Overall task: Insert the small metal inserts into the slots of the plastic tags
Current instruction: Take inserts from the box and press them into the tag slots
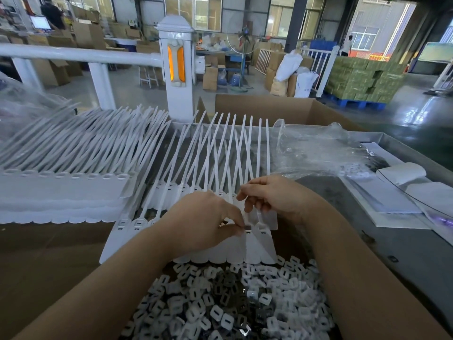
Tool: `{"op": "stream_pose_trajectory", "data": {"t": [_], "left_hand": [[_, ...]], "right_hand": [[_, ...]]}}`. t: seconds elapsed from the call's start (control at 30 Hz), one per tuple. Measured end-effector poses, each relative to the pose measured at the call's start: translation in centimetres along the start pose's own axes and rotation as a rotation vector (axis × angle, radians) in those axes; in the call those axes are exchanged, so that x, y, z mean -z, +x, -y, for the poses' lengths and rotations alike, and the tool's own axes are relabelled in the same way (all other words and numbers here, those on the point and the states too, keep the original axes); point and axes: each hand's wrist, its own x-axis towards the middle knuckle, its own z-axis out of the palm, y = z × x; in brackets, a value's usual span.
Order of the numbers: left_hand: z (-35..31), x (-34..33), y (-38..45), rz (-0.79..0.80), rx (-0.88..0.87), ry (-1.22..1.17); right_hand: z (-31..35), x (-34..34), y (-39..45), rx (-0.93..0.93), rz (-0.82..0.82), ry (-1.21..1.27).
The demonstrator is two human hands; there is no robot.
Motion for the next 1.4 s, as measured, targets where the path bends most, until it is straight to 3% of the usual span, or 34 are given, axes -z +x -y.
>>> {"op": "stream_pose_trajectory", "data": {"t": [0.13, 0.33, 0.47, 0.67, 0.8, 0.87, 1.0, 1.4], "left_hand": [[-0.7, 0.3, -0.1, 0.045, -0.169, 0.312], [-1.4, 0.1, 0.1, 0.069, -0.222, 0.442], [-1.4, 0.1, 0.3, 0.035, -0.16, 0.357], [-1.3, 0.7, 0.2, 0.015, 0.063, -0.018], [-1.3, 2.4, -0.1, 0.291, 0.041, -0.277], [-1.5, 2.6, -0.3, 0.445, 0.016, -0.216], [-1.5, 2.3, -0.2, 0.571, 0.074, -0.121], [-3.1, 0.7, -0.1, 0.555, 0.097, 0.027]], "right_hand": [[-0.1, -0.1, -0.1, 0.004, 0.003, 0.013], [0.1, -0.1, -0.2, 0.002, -0.009, 0.005], [0.1, -0.2, -0.2, 0.0, -0.008, 0.001], [-0.1, -0.1, -0.1, -0.009, -0.001, 0.02], [0.0, 0.0, -0.1, -0.02, 0.0, 0.017], [0.0, 0.0, -0.2, -0.017, -0.001, -0.005], [0.1, 0.0, -0.4, -0.009, 0.002, -0.012], [0.2, 0.0, -0.4, -0.019, 0.009, 0.003]]}}
